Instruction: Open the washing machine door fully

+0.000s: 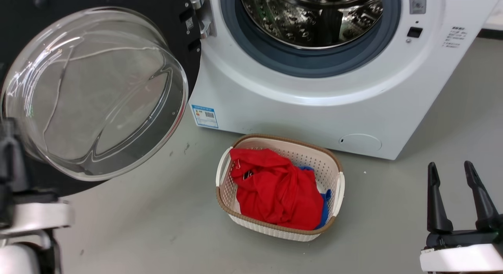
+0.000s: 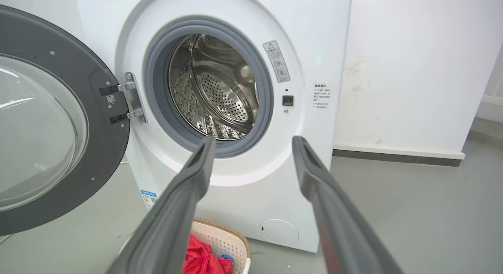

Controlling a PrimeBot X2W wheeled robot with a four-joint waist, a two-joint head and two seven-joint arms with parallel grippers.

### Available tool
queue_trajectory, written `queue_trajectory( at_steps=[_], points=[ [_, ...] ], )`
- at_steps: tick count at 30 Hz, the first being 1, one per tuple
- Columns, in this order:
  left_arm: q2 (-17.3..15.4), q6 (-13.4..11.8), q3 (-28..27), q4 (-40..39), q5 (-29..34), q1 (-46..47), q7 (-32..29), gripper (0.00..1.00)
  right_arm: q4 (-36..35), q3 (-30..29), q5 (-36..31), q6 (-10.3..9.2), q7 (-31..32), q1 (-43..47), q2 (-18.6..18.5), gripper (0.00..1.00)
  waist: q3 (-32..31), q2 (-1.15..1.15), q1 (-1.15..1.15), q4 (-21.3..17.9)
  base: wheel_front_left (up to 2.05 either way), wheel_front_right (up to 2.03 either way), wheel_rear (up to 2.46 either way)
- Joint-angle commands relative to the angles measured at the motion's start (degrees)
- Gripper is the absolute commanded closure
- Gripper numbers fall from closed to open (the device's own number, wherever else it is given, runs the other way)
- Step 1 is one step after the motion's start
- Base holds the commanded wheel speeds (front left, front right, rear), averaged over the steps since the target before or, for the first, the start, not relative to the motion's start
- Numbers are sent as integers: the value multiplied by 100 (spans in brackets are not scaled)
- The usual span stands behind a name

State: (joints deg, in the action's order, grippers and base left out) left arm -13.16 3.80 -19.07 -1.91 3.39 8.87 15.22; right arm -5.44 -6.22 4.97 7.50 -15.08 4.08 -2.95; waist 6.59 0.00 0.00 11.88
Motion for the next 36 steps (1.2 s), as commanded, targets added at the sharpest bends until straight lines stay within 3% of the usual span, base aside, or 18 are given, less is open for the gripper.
queue_trajectory(
  at_steps=[1,9,19,20,21,30,36],
  points=[
    [110,-40,193,-159,74,-161,-13,100,-94,-23,28,-1,-12,74,12,0,-116,0,0,-59,0,0,0],
    [435,-101,938,-456,138,-631,-13,100,-272,-46,73,0,-12,258,11,0,-379,0,0,-249,0,0,0],
    [763,-130,1657,-86,-134,-1152,-13,100,-185,-97,176,-1,-12,622,11,0,-609,0,0,-496,0,0,0],
    [778,-136,1695,-42,-158,-1187,-13,60,-176,-95,183,0,-12,652,11,0,-619,0,0,-520,0,0,0],
    [798,-160,1720,-5,-194,-1210,-13,1,-167,-98,197,0,-12,682,10,0,-627,0,0,-536,0,0,0],
    [913,-183,2014,300,-346,-1408,-13,0,-18,-133,241,0,-12,837,11,0,-667,0,0,-674,0,0,0],
    [921,-338,2153,405,-243,-1419,-13,0,53,-109,225,0,-12,844,12,0,-654,0,0,-770,0,0,0]
  ],
)
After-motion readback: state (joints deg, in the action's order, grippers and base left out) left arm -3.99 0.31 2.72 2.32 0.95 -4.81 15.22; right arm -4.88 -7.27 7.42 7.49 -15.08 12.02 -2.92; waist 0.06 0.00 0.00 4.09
